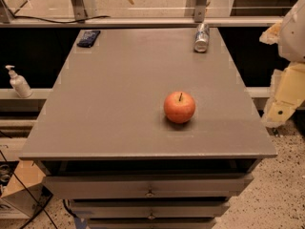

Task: Move redbull can near rxbar blueberry

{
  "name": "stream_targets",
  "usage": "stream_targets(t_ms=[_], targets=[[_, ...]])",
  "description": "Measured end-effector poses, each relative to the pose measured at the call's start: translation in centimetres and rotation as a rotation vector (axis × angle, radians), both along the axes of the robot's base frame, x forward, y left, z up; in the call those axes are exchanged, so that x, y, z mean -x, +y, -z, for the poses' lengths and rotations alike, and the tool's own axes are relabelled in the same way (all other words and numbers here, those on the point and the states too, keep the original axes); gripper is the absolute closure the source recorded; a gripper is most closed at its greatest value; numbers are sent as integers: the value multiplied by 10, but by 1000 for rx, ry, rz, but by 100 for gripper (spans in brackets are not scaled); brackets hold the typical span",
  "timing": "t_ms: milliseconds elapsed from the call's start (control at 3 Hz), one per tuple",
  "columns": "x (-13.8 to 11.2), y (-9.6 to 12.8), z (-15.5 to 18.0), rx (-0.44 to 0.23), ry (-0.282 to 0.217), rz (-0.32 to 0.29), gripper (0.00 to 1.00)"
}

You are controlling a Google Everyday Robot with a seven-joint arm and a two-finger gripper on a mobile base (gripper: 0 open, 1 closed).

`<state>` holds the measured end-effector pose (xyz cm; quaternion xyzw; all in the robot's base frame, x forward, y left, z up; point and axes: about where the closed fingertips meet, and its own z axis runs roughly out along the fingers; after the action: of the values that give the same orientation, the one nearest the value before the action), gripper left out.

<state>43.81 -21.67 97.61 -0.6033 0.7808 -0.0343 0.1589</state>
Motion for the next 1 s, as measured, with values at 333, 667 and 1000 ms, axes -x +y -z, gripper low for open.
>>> stream_targets(t_ms=[333,667,1000], targets=[[0,0,0,0,0,0,0],[-2,2,-5,-22,-28,3,0],[-17,-2,-10,-143,-92,0,0]])
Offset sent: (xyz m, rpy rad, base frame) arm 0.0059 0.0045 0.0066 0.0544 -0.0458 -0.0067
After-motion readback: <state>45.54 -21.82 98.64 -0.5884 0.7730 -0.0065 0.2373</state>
